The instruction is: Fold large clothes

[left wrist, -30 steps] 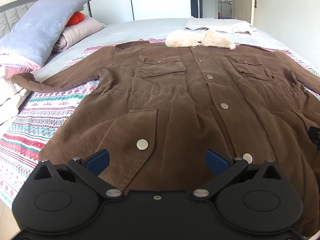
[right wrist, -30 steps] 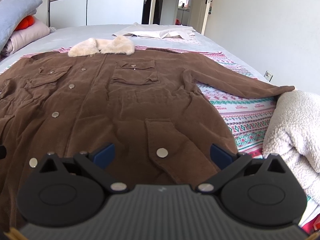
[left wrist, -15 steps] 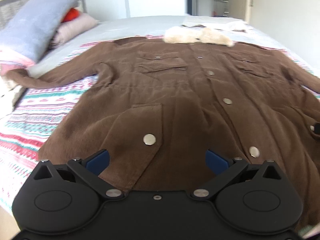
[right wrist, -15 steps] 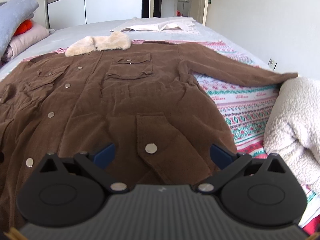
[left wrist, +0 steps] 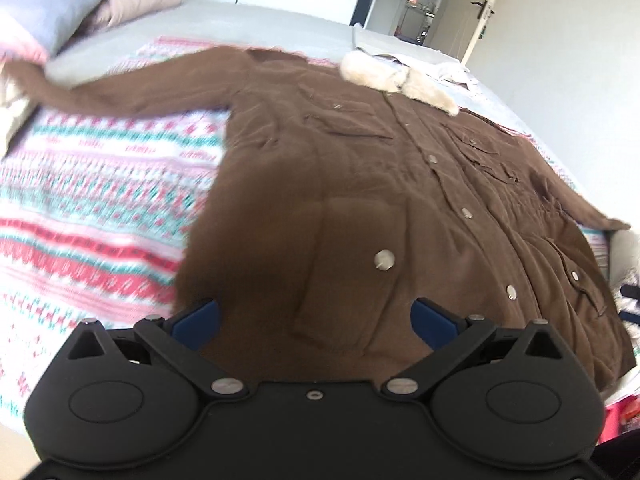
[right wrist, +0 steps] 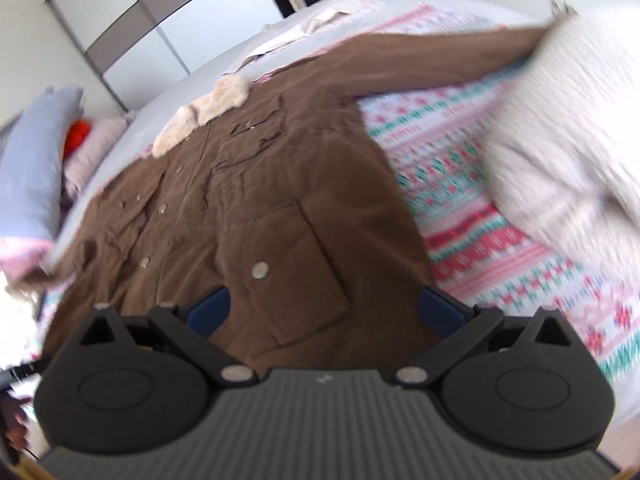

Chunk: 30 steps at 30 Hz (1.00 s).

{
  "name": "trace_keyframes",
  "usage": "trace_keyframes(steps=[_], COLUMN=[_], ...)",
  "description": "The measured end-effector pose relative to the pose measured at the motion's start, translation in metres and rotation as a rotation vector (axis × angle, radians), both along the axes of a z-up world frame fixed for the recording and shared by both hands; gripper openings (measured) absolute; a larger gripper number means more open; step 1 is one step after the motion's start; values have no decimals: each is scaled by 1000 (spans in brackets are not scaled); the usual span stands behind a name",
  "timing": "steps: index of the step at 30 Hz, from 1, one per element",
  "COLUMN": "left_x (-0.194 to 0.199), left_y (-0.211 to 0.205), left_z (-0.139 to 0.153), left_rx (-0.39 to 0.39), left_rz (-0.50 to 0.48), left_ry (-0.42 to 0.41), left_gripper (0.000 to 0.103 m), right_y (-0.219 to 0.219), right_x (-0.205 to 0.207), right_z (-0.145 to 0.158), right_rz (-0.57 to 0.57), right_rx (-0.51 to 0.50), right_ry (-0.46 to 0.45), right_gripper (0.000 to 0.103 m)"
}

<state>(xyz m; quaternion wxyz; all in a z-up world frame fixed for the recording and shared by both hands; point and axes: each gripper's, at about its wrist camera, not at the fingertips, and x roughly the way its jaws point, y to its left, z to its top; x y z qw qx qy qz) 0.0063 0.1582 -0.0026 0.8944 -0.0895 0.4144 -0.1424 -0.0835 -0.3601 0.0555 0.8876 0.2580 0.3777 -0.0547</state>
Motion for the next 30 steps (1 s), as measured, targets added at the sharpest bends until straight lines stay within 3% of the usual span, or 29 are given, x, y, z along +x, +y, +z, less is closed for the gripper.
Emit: trace_keyframes(steps=[4, 10, 15, 18, 19, 21, 22, 23, 28, 30], left_x=[-8, -24, -29, -33, -36, -40, -42, -47, -73, -75], left_y=[36, 87, 92, 84, 81, 75, 73, 71, 83, 90], left_z=[-12, -35, -39, -40, -41, -41, -41, -35, 22, 34], left_rx=[-82, -274, -423, -447, -443, -454, -455, -432, -378, -337], left_rz=[42, 108, 29, -29, -41, -69, -71, -58, -4, 20], left_ry=[54, 164, 178, 187, 188, 207, 217, 204, 1, 7], left_gripper=[103, 101, 101, 85, 74, 46, 33, 27, 22, 22], right_y=[-21, -39, -41, -38, -36, -33, -32, -30, -22, -24], right_x=[-15, -34, -44, -49, -49, -50, -52, -55, -82, -88], right_z=[-13, -27, -38, -43, -44, -46, -46, -44, 2, 19], right_rz=[-49, -49, -1, 26, 35, 44, 41, 39, 23, 1], right_rx=[54, 219, 377, 427, 429, 425, 416, 395, 233, 178], right_ry=[44, 58, 47, 43, 47, 50, 41, 27, -127, -160], right_gripper=[103, 102, 85, 71, 65, 34, 30, 18, 9, 8])
